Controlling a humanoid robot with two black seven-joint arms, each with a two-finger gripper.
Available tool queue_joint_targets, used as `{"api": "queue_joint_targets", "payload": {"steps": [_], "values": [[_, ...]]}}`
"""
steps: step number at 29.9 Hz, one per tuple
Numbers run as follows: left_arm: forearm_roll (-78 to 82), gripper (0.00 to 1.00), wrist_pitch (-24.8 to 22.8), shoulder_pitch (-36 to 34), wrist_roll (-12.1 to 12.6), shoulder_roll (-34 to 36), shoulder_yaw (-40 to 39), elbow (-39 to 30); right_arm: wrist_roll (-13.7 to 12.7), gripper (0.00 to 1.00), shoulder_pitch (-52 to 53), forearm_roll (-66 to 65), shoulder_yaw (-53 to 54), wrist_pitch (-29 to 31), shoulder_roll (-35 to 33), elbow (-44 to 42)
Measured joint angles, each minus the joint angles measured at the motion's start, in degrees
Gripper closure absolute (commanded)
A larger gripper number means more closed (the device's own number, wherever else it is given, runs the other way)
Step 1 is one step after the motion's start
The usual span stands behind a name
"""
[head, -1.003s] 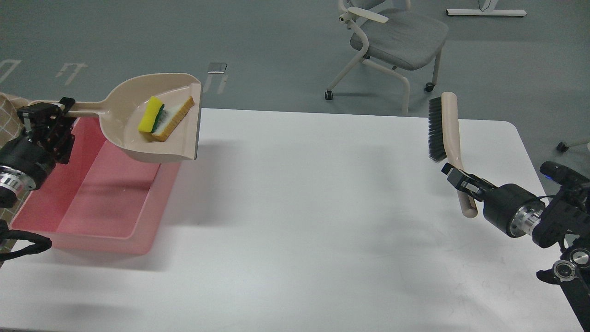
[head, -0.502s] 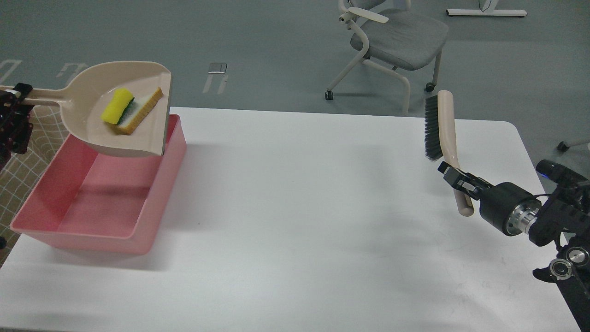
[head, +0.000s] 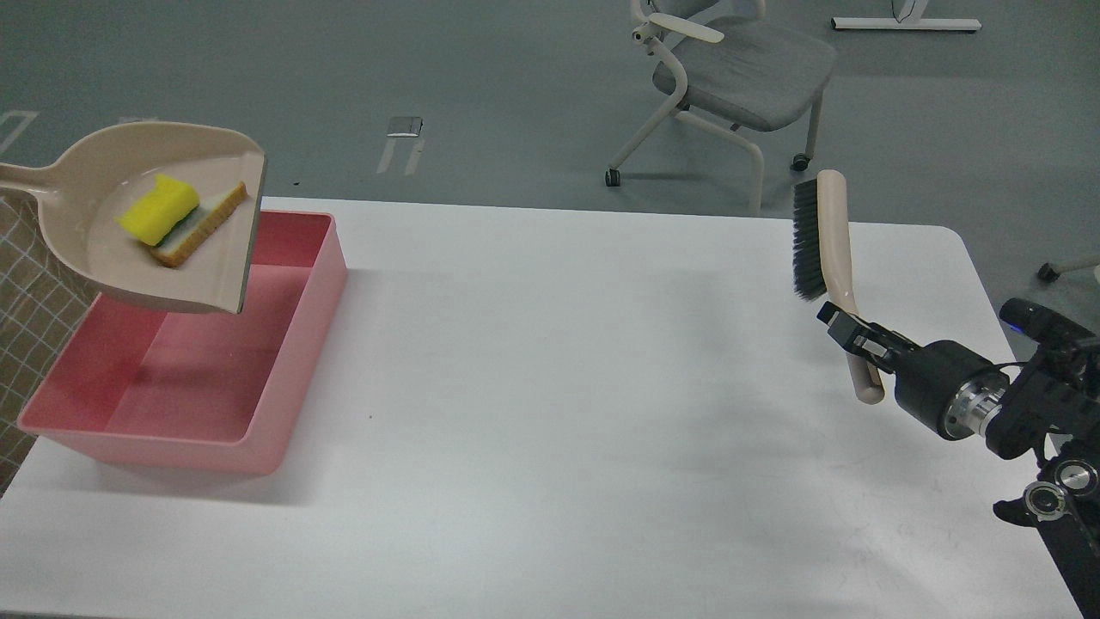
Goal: Sweep and dump garbage into bin
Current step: 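Tilt the dustpan with the left gripper to dump contents into bin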
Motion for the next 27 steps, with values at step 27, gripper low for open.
{"api": "queue_joint_targets", "payload": {"steps": [27], "values": [[16.5,1.00,11.5,1.4,0.0,5.6,0.3,-0.5,0.1,0.90,0.8,0.2,0.2,0.0,0.1,-1.6]]}}
